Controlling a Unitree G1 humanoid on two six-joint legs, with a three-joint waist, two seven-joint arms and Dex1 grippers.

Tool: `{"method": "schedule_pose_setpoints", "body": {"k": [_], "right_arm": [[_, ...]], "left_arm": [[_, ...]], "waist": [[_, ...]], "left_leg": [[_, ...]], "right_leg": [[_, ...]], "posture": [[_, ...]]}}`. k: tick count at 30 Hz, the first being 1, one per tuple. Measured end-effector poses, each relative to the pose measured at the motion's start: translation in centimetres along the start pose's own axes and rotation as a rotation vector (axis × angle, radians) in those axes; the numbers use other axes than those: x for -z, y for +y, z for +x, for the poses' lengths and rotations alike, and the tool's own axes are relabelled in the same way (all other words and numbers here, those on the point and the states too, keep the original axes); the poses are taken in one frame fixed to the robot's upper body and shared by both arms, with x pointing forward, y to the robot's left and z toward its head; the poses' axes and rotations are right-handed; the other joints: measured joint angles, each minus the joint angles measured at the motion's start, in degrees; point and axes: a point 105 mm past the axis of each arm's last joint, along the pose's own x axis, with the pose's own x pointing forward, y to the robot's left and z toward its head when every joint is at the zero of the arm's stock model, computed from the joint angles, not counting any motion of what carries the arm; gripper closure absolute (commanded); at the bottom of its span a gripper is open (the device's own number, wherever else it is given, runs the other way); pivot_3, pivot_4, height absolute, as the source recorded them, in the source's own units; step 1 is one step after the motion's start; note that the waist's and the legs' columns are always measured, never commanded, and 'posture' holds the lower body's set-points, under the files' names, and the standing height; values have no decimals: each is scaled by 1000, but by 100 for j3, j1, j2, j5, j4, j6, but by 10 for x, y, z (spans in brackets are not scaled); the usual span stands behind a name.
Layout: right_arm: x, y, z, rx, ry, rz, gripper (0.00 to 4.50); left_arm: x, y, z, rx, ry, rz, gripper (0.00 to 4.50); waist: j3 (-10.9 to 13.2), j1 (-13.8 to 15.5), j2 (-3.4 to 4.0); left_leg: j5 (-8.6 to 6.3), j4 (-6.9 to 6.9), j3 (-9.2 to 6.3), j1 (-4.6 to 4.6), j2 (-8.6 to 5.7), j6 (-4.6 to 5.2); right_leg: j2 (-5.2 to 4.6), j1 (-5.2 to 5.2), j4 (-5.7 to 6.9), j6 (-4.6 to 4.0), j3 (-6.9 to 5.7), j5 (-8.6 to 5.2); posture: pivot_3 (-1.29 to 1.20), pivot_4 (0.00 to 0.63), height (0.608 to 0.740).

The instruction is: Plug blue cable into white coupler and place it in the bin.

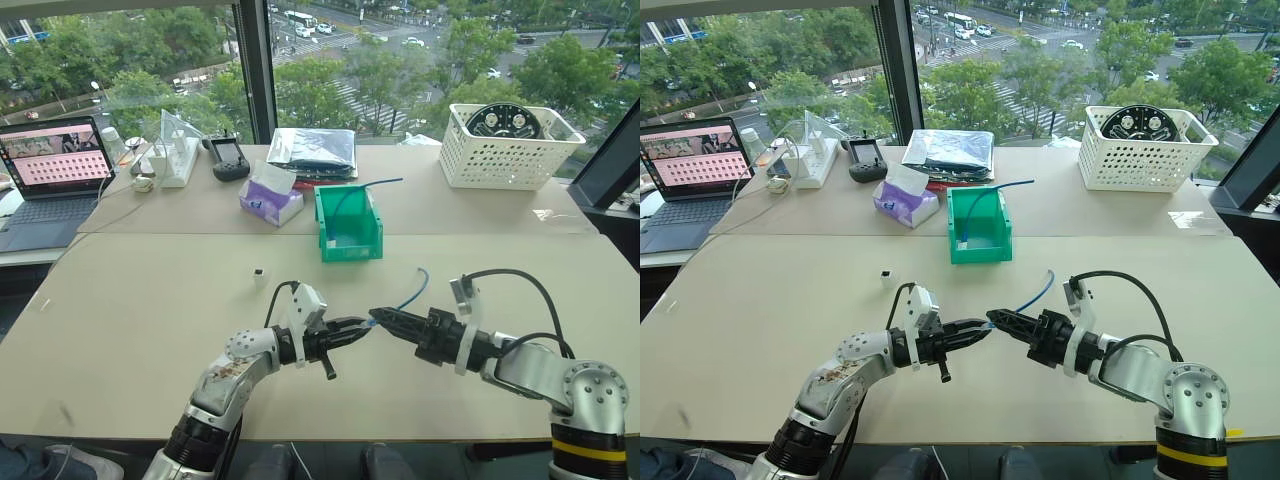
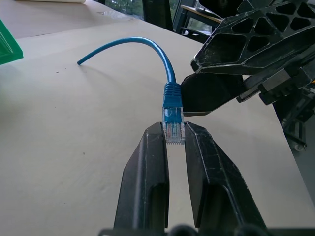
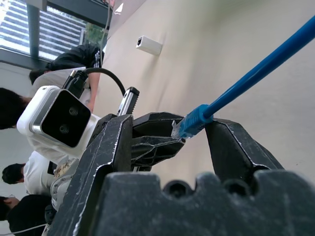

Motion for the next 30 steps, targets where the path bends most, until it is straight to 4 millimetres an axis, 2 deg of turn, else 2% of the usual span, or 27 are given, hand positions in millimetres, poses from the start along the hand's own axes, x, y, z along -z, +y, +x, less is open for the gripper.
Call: {"method": "schedule_pose_setpoints", "body": {"k": [1,4,5,7,13,15,16,19,21,25,30], "right_arm": [[0,-1,0,8,-3,7,2473],[0,-5,0,32,-12,25,3368],[0,-6,-1,41,-11,28,3825],[-1,-6,-1,42,-16,35,4418],[-1,-6,0,43,-15,43,4418],[-1,-5,1,37,-12,41,4500],[-3,-4,2,25,-10,37,4500],[-30,-5,-6,31,-79,14,4500],[-54,1,-10,16,-130,-32,4500],[-80,10,-10,-22,-165,-82,4500],[-106,16,-8,-40,-204,-135,4500]], "left_arm": [[0,0,0,0,0,0,4420],[-1,0,0,1,-4,3,4420],[-2,-1,0,2,-7,6,4420],[-4,-1,0,3,-12,13,4420],[-4,0,-1,-4,-12,17,4420],[-3,0,-3,-10,-16,18,3418],[-2,-1,-8,-9,-13,16,3216],[8,-2,-30,-18,23,-23,2154],[19,0,-54,-58,63,-48,1370],[23,6,-93,-150,77,-75,46],[16,32,-137,-422,34,-1,46]], "waist": [[0,3,0],[0,7,0],[0,5,0],[0,5,-1],[0,8,-1],[1,5,-1],[1,-8,-1],[1,-19,1],[1,-14,1],[1,1,1],[2,33,2]], "left_leg": [[0,0,0,-1,0,0],[0,0,0,-3,0,0],[0,0,1,-3,1,1],[0,0,1,-3,2,1],[0,0,2,-5,4,1],[0,0,3,-5,5,1],[0,0,4,-5,7,1],[0,-1,10,-4,12,2],[0,0,13,-3,23,2],[0,0,20,-5,45,2],[-1,-1,31,-6,55,2]], "right_leg": [[0,0,0,0,0,0],[-1,0,-2,0,0,0],[-1,0,-3,1,0,0],[0,0,-4,1,0,0],[0,0,-5,1,0,0],[0,-1,-6,1,0,0],[1,-2,-6,1,1,0],[4,-5,-5,-2,4,2],[13,-4,-11,-1,4,0],[27,-5,-19,-6,1,2],[29,-6,-27,-39,3,23]], "posture": [[0,150,740],[0,150,740],[0,150,740],[0,150,740],[0,150,740],[0,150,740],[0,150,740],[0,150,740],[0,150,740],[0,150,740],[0,150,740]]}}
